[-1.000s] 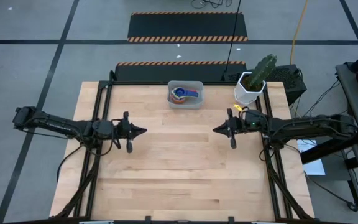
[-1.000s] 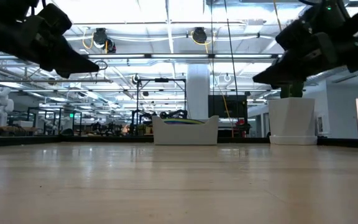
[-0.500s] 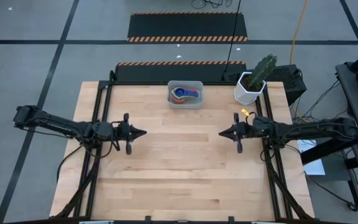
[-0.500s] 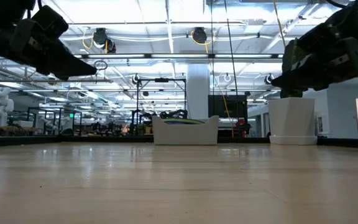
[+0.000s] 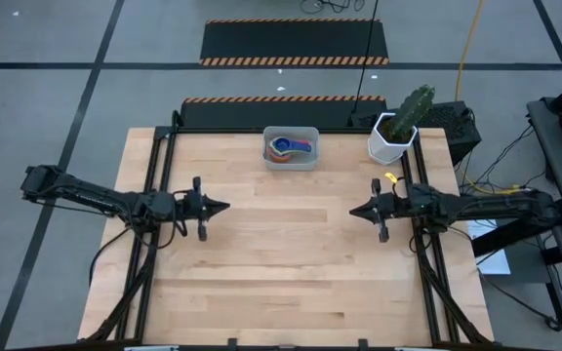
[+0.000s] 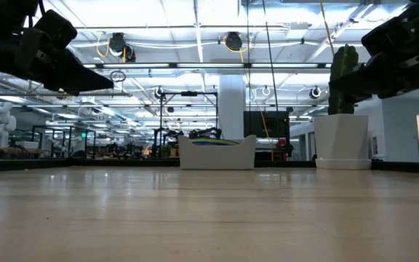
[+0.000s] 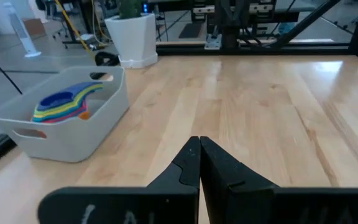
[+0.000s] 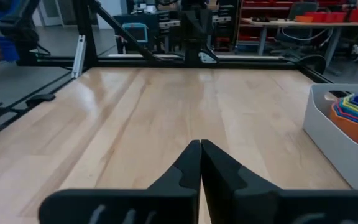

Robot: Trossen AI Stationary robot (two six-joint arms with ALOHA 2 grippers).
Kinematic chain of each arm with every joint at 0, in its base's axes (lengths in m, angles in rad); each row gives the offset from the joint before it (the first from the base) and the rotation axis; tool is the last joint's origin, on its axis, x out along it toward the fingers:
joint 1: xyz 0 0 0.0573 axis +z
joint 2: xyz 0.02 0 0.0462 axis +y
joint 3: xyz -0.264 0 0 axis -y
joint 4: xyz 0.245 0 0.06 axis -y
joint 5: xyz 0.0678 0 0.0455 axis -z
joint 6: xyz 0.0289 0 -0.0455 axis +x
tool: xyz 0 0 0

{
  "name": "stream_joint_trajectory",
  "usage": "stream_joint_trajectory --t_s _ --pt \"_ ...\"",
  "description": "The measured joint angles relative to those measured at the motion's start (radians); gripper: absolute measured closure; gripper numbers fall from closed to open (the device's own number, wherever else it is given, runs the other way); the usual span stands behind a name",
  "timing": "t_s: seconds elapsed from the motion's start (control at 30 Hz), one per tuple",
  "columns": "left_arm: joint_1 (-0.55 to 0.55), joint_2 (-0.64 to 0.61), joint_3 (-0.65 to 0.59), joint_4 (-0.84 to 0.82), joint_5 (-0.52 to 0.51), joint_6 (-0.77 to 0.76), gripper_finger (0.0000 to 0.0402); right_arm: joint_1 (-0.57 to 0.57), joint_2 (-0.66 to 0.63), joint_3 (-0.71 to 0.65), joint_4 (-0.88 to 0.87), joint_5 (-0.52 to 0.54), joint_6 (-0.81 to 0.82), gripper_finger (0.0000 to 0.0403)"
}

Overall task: Nest measuring cups in basket
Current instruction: Return to Home Position

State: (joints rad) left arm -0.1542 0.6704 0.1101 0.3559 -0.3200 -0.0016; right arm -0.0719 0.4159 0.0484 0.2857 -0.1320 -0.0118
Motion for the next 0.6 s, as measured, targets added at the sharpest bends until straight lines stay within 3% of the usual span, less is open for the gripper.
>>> stream_joint_trajectory --t_s 0.47,0.6 --pt "0.001 -0.018 0.000 0.052 -0.004 0.031 0.0398 0.039 -0.207 -0.002 -0.155 0.006 0.007 0.0399" --pt "0.001 -0.043 0.000 0.039 -0.004 0.033 0.0399 0.087 -0.265 -0.002 -0.226 0.070 0.033 0.0401"
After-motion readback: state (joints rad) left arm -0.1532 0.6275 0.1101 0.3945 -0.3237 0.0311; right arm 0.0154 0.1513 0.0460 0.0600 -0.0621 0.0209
